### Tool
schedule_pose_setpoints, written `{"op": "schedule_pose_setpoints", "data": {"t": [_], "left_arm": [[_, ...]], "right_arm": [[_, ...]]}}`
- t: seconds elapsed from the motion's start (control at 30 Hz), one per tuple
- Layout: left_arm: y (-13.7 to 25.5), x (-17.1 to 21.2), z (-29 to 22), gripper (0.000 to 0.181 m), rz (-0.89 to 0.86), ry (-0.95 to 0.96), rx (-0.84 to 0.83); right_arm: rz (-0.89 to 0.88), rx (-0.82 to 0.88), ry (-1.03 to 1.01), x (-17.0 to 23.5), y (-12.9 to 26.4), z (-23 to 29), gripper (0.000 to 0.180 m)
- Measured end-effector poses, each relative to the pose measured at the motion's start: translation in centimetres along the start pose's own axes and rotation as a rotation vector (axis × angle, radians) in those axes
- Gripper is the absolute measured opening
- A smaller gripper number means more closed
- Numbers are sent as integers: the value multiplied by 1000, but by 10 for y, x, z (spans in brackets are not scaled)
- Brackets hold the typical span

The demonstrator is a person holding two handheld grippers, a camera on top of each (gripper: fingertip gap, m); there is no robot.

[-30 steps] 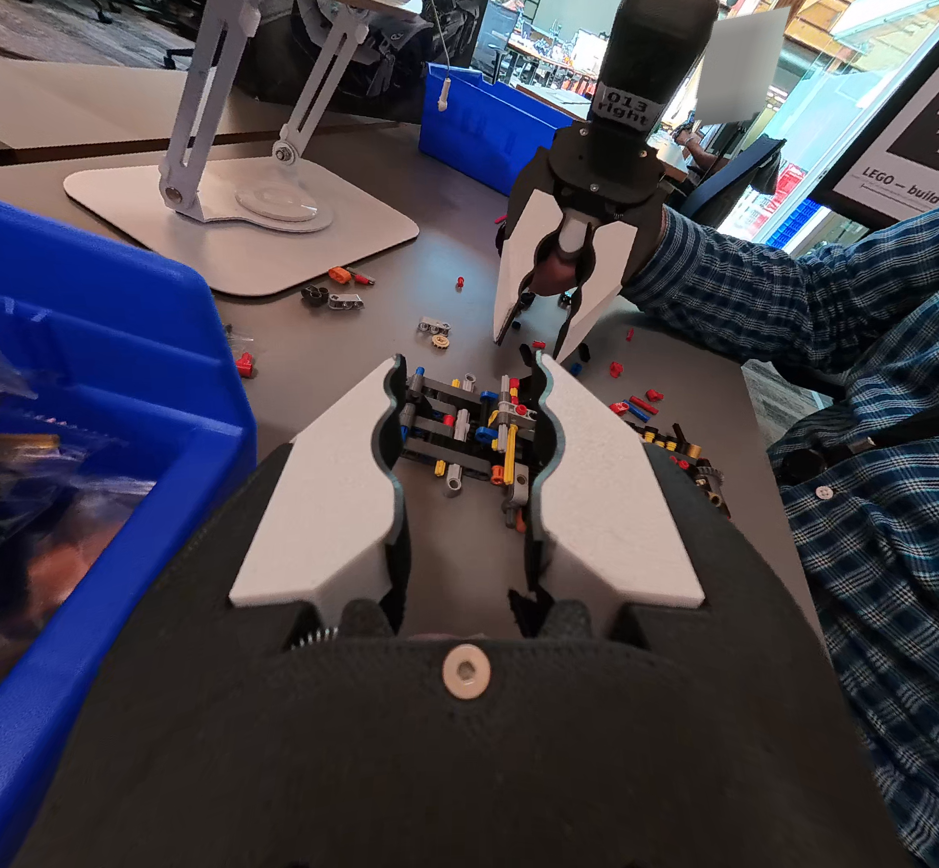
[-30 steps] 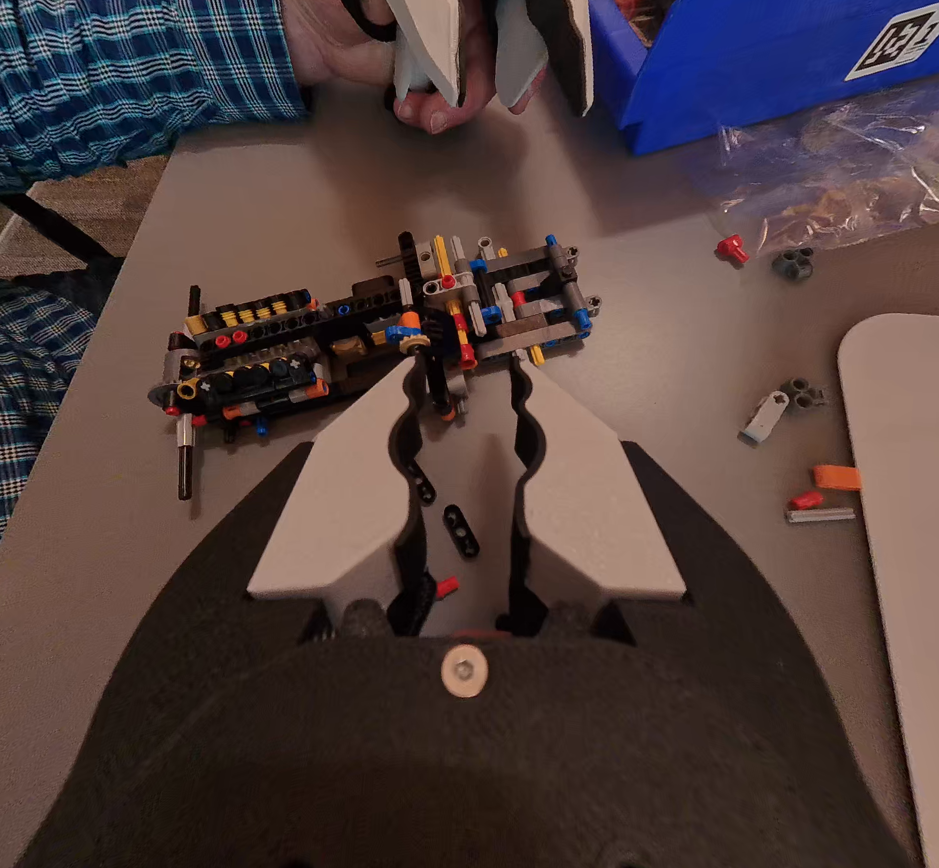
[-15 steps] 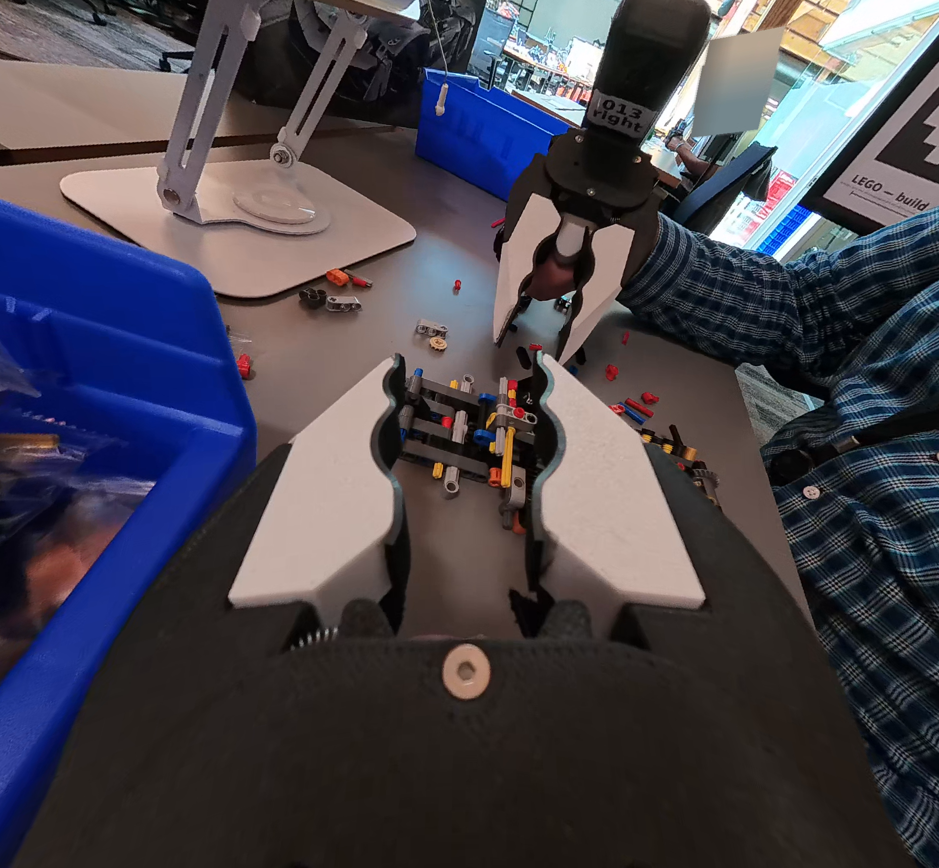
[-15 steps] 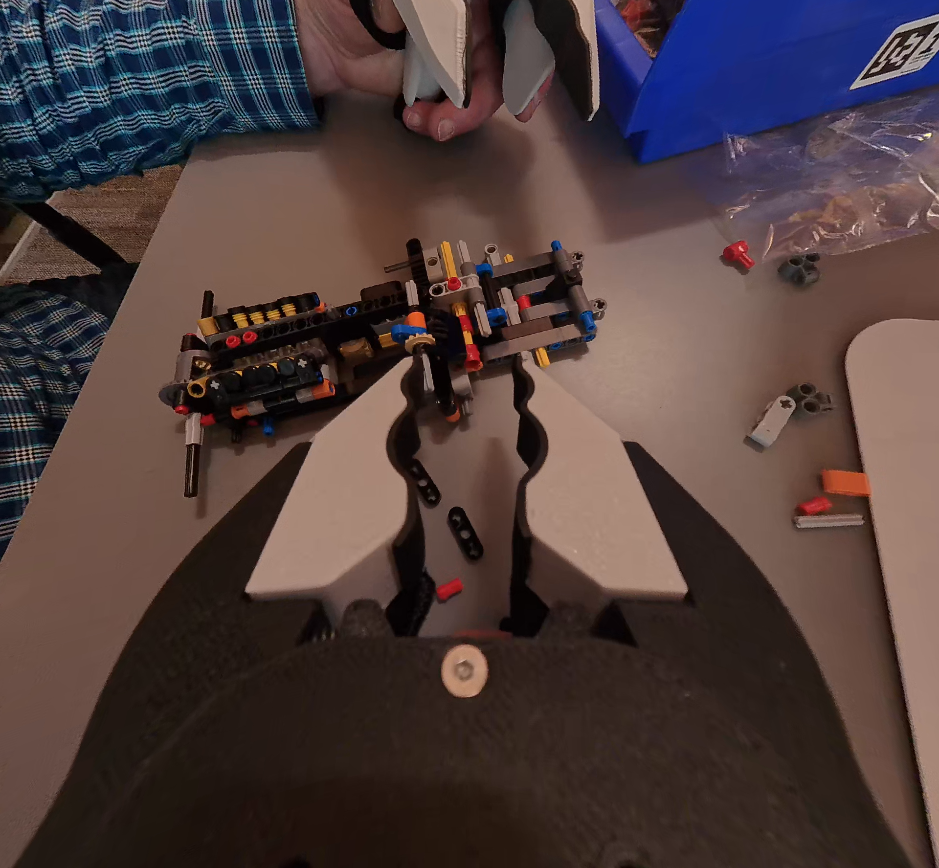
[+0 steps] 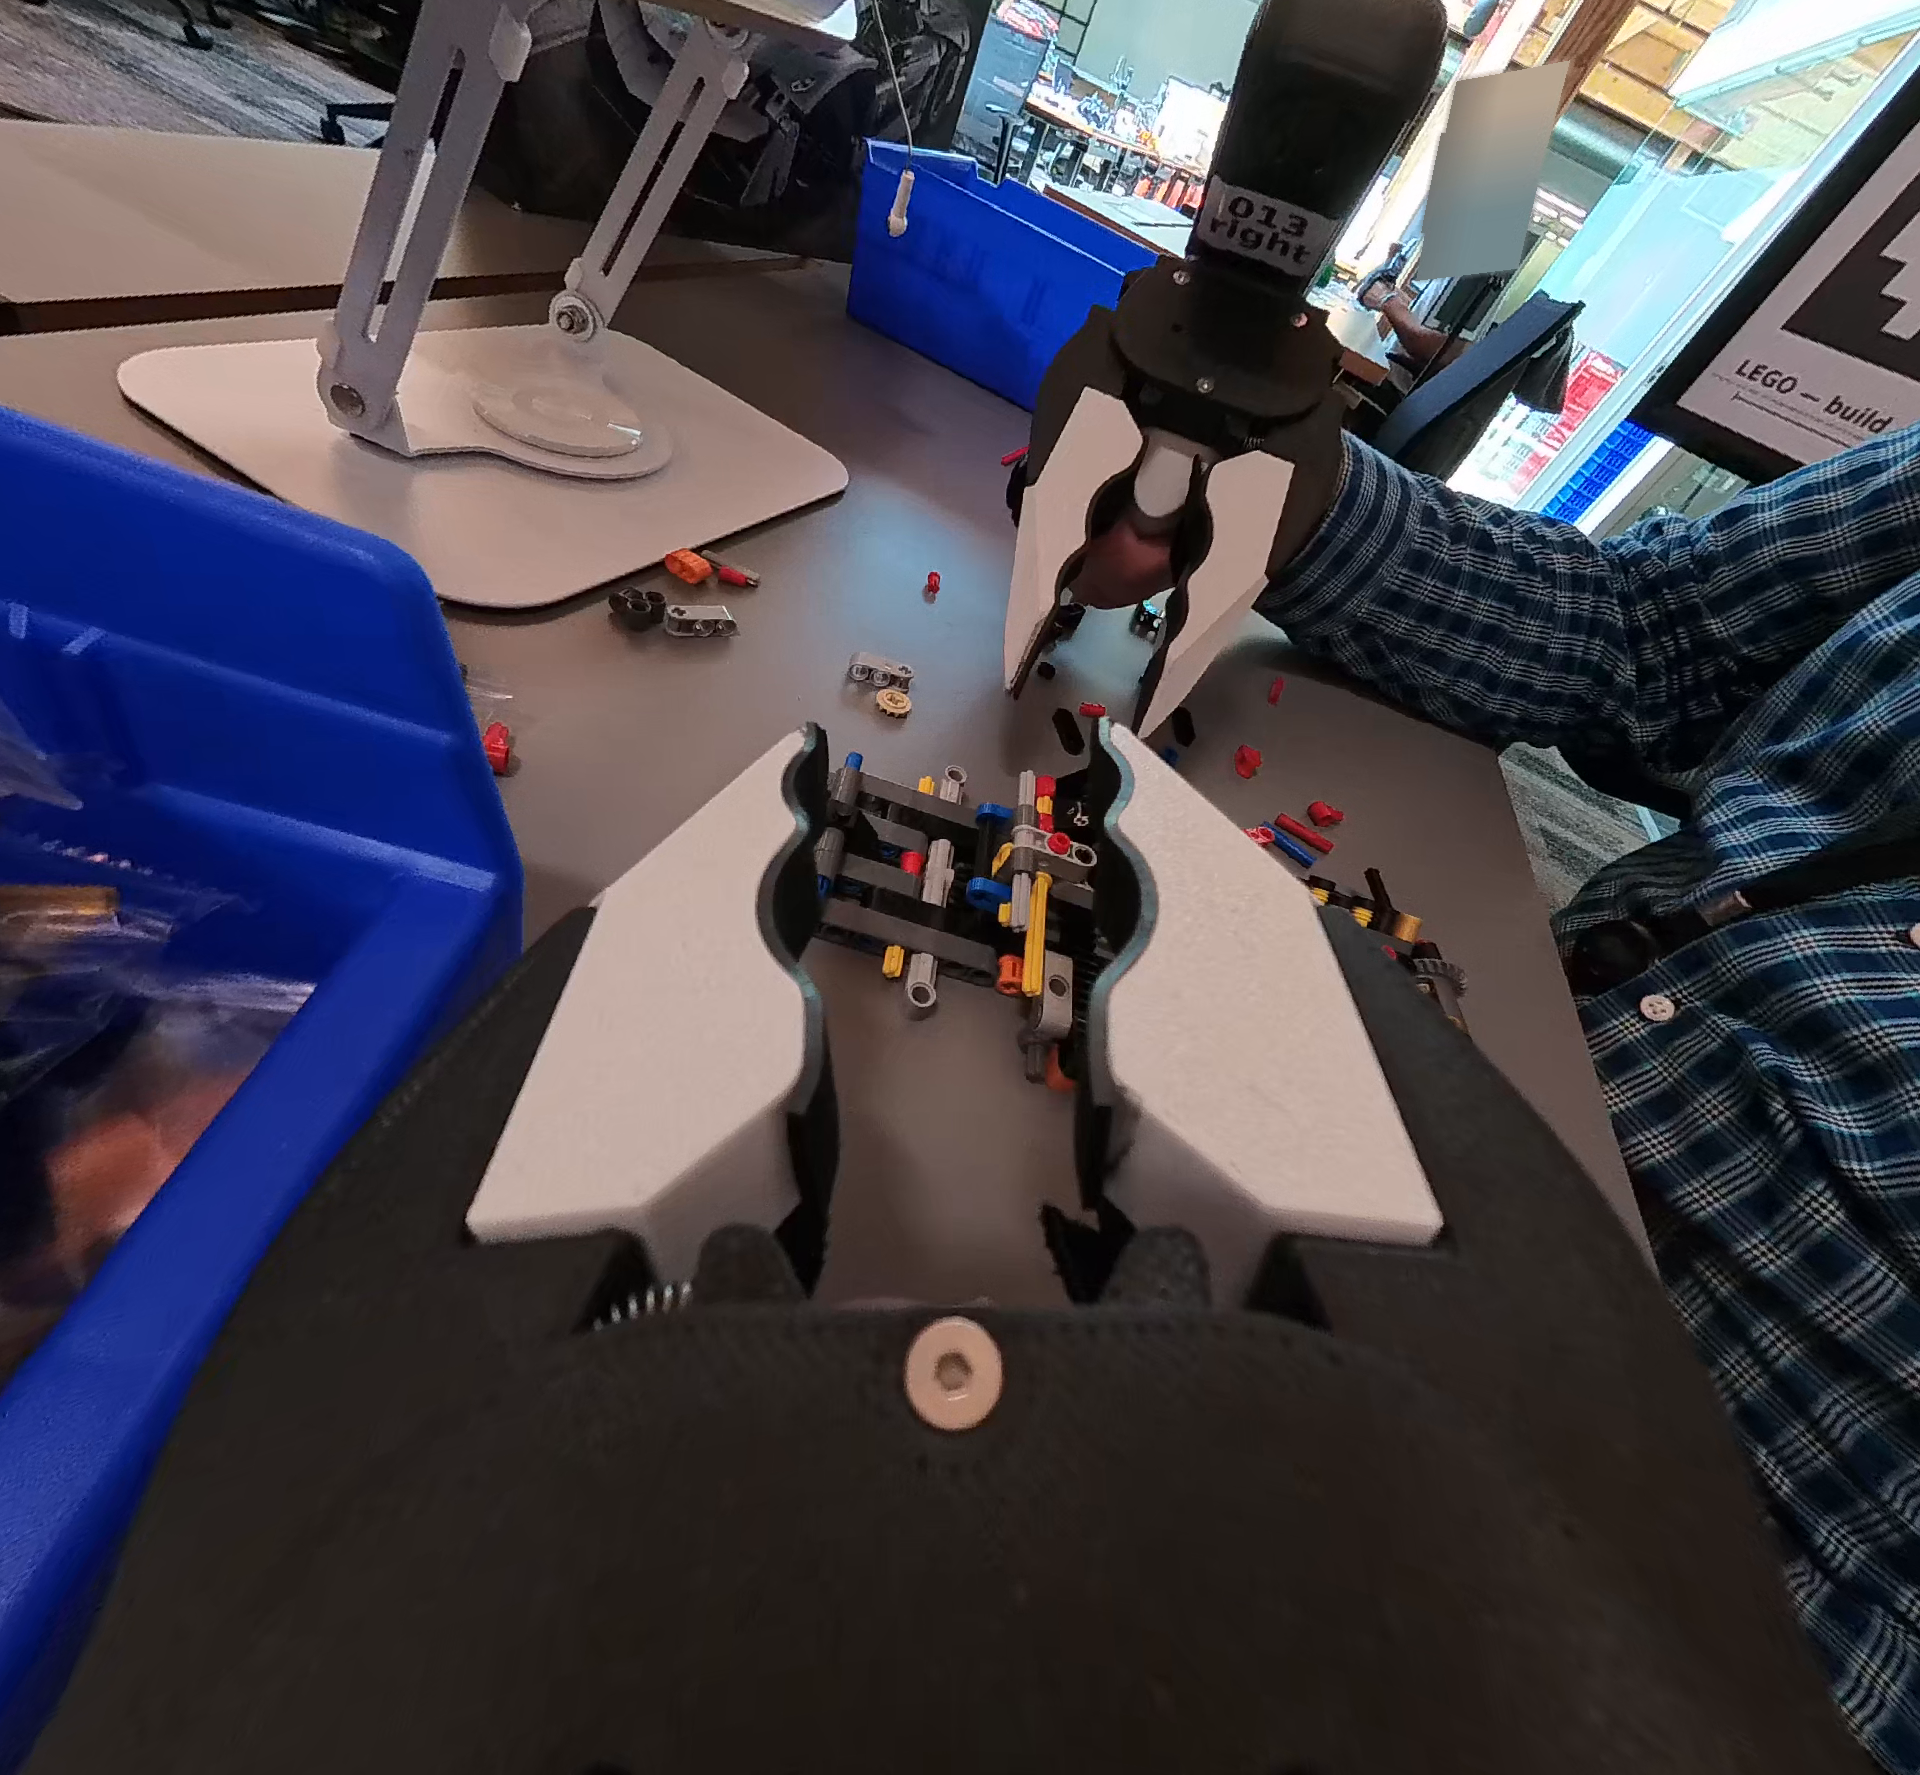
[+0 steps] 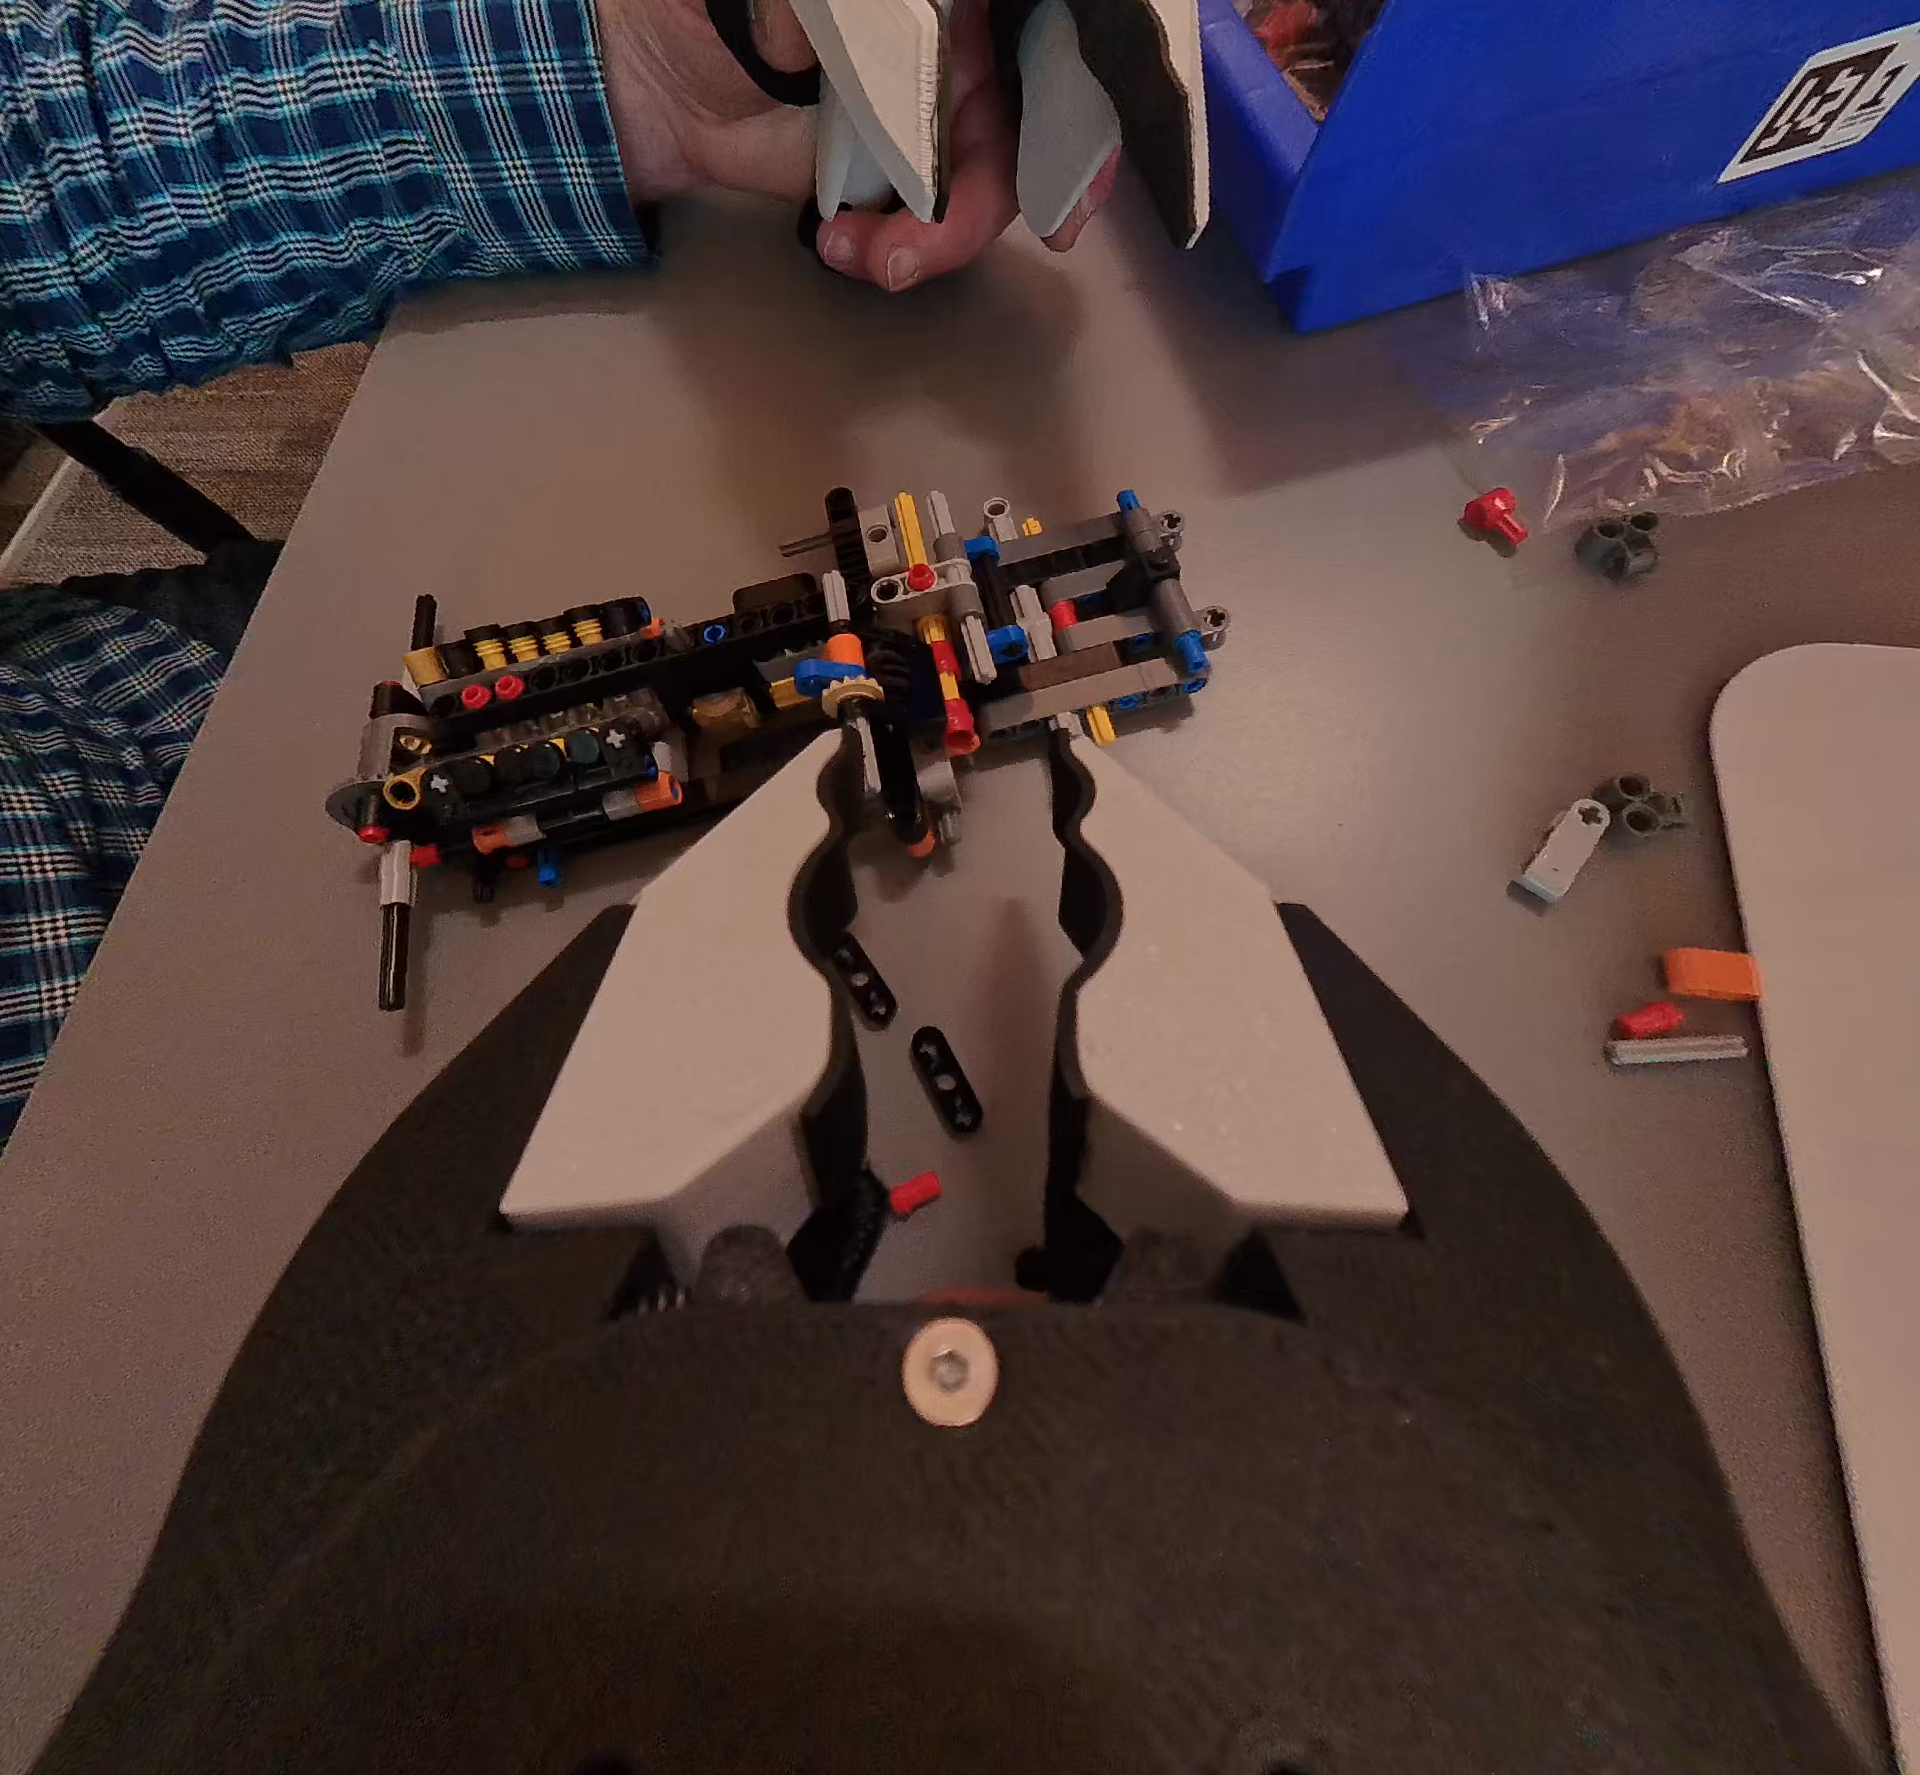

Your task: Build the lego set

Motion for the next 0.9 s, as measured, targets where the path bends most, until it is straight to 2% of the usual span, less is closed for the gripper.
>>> {"op": "schedule_pose_setpoints", "data": {"t": [0.73,0.9], "left_arm": [[1,-1,1,48,-11,13,7],[1,-1,0,48,-9,11,8]], "right_arm": [[-10,9,0,0,6,-3,31],[33,-71,73,4,2,13,33]]}}
Point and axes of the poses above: each gripper's, where its closed fingertips meet, y back along the fingers, x out of its underside, z = x × y across the jaws, the point moved 5 cm from there along y, back along the fingers, and after that the axes turned 5 degrees about -y, right-handed, at the moved point
